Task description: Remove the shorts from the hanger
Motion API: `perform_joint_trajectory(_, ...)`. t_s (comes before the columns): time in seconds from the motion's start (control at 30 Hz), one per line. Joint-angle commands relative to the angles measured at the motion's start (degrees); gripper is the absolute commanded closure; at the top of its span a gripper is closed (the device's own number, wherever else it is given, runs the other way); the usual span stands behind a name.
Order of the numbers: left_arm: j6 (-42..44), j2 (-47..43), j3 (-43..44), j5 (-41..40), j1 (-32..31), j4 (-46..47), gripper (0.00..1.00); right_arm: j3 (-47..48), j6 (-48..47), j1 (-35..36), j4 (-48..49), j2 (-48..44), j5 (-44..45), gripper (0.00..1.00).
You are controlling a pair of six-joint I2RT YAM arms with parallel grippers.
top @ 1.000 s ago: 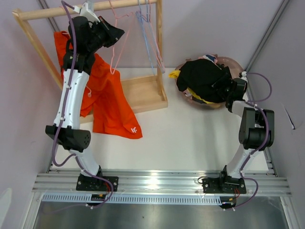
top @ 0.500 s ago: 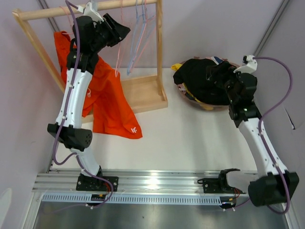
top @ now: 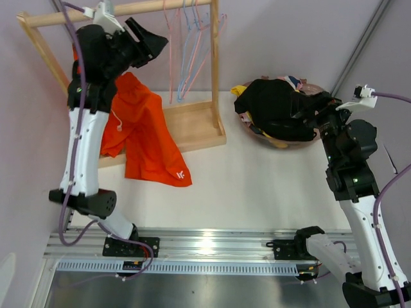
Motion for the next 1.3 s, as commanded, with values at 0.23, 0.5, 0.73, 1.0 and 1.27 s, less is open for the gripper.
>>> perform_joint_trajectory(0.23,9.79,-18.92,-6.03,-13.84,0.85,-8.47,0.36,1.56,-0.75,2.38,-4.14,-3.57,0.96,0.01)
perform_joint_trajectory(0.5,10.59,-20.6,-15.72,-21.32,6.91,-8.74,0.36,1.3,-1.27,3.0,-7.12,-5.32,1.23,0.01)
perform_joint_trajectory(0.73,10.85,-15.77,-16.17,-17.98,10.78,-4.88,0.36,-0.37,-1.97,3.09,-7.66,-6.03,1.67,0.01)
perform_joint_trajectory(1.0,11.03,-8.22,-12.56,-14.55,13.68,-2.68,0.37,-1.96,-1.98,3.0,-7.3,-5.94,1.76,0.01)
perform_joint_trajectory(1.27,9.71,-3.29,-10.89,-11.83,14.65,0.58,0.45,-3.27,-1.54,3.0,-6.34,-5.06,1.23,0.01)
